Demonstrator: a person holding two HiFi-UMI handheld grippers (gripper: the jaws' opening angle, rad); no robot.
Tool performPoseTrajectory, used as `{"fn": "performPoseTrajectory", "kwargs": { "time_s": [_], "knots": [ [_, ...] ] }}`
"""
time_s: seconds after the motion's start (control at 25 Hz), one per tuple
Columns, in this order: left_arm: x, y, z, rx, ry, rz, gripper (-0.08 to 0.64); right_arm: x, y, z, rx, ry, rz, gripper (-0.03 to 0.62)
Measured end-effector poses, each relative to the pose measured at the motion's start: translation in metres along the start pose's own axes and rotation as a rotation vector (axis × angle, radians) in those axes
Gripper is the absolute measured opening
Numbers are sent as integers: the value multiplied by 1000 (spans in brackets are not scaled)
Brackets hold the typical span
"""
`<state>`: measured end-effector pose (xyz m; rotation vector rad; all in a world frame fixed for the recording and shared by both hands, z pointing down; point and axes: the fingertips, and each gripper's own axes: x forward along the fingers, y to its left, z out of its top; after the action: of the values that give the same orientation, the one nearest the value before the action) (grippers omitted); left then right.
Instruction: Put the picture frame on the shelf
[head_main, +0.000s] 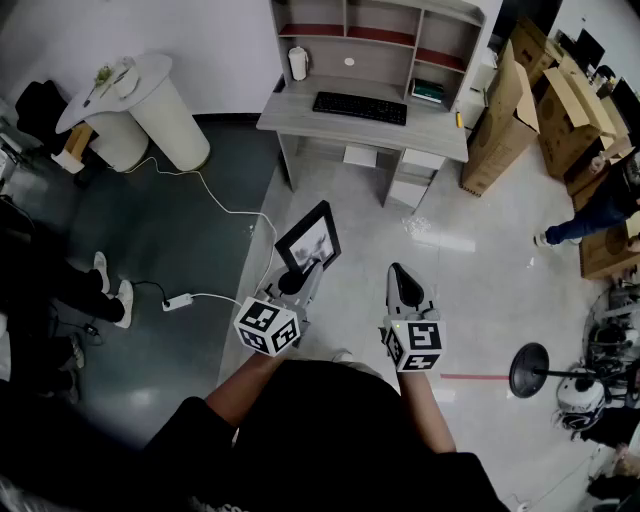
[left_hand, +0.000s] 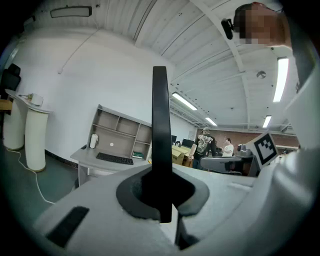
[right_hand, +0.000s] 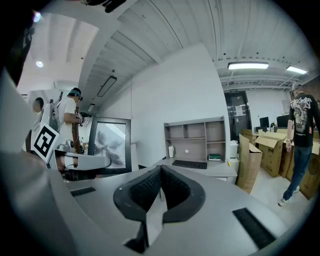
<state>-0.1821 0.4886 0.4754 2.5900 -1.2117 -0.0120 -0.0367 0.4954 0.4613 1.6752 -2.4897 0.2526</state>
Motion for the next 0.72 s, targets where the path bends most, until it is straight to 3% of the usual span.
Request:
{"fn": "performPoseTrajectory", "kwargs": {
  "time_s": [0.36, 0.56, 0.72],
  "knots": [
    [8, -1, -7, -14, 29, 37, 25, -8, -19, -15, 131, -15, 35, 12],
    [36, 11, -7, -38, 23, 20, 25, 17, -29, -34, 108, 96, 51, 12],
    [69, 26, -7, -44, 32, -6, 25, 42, -42, -32, 108, 89, 43, 12]
  ]
}}
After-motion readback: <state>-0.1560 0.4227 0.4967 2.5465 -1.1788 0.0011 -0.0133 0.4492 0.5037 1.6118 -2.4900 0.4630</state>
